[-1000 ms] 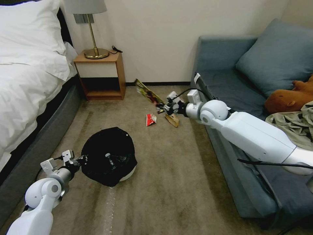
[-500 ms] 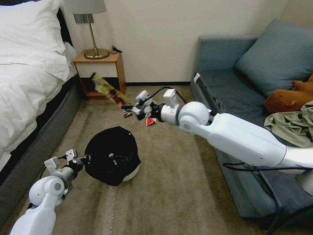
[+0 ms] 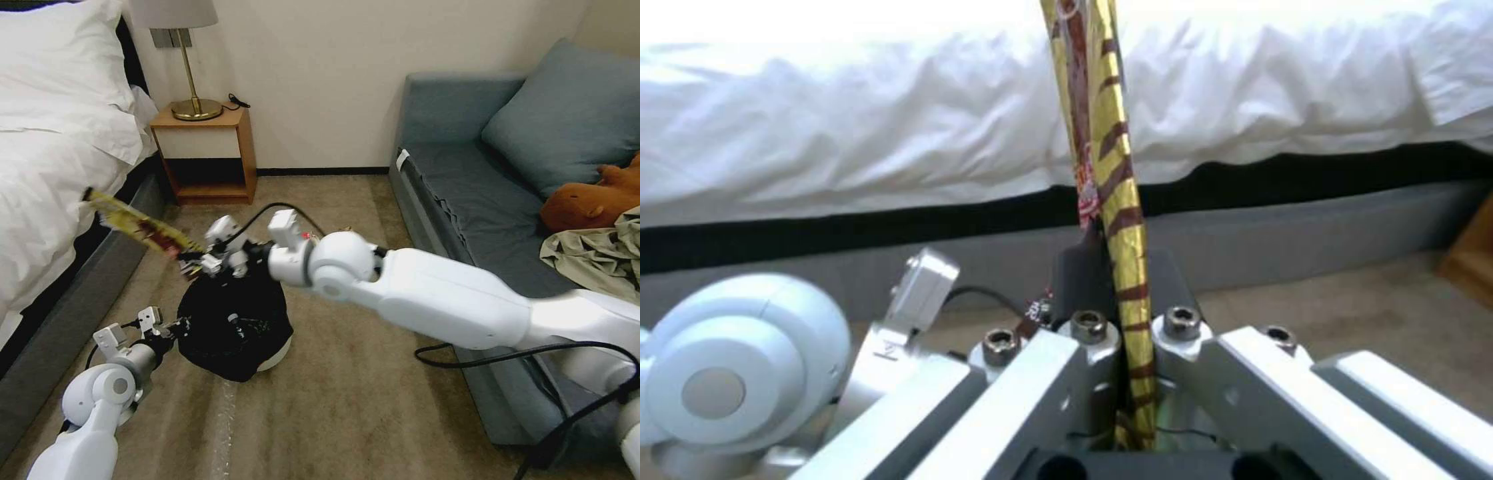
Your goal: Pick up the trash bin, then pick up the garbage on the floor and place it into the trash bin.
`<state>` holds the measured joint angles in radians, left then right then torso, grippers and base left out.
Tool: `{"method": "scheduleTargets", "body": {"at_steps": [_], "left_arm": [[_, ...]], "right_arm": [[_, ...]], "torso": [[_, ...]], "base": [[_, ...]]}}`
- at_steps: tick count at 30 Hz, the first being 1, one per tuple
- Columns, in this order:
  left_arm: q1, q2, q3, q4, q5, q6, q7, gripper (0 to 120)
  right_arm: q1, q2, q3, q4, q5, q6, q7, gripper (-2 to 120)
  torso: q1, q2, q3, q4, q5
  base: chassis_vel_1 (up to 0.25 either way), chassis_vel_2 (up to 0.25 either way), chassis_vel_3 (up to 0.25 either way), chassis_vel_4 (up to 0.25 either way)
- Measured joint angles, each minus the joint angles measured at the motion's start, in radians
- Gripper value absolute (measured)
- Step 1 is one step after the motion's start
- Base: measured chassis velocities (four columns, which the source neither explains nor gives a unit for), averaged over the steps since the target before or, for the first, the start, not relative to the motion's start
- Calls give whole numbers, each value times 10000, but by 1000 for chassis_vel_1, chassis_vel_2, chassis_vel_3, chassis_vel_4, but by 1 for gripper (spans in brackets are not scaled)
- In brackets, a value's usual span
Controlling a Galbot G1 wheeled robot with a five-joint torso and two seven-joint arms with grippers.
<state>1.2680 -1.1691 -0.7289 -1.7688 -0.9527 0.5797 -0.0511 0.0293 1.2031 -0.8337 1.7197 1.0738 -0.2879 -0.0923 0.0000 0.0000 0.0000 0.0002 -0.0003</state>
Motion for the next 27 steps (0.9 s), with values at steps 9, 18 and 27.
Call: {"method": "scheduleTargets", "body": {"at_steps": [9,18,27], "left_arm": [[167,42,-216,-454,-499,189,-157,4],[238,38,-191,-711,-804,304,-199,4],[200,118,-318,-794,-1213,356,-295,4]], "right_arm": [[-417,179,-474,-656,-567,234,-107,0],[-651,199,-620,-1519,-942,556,-446,0],[-765,81,-812,-1917,-1191,687,-685,28]], "torso": [[0,-1,0,-2,3],[0,0,0,-2,3],[0,0,0,-2,3]], "base": [[0,0,0,0],[0,0,0,0],[0,0,0,0]]}}
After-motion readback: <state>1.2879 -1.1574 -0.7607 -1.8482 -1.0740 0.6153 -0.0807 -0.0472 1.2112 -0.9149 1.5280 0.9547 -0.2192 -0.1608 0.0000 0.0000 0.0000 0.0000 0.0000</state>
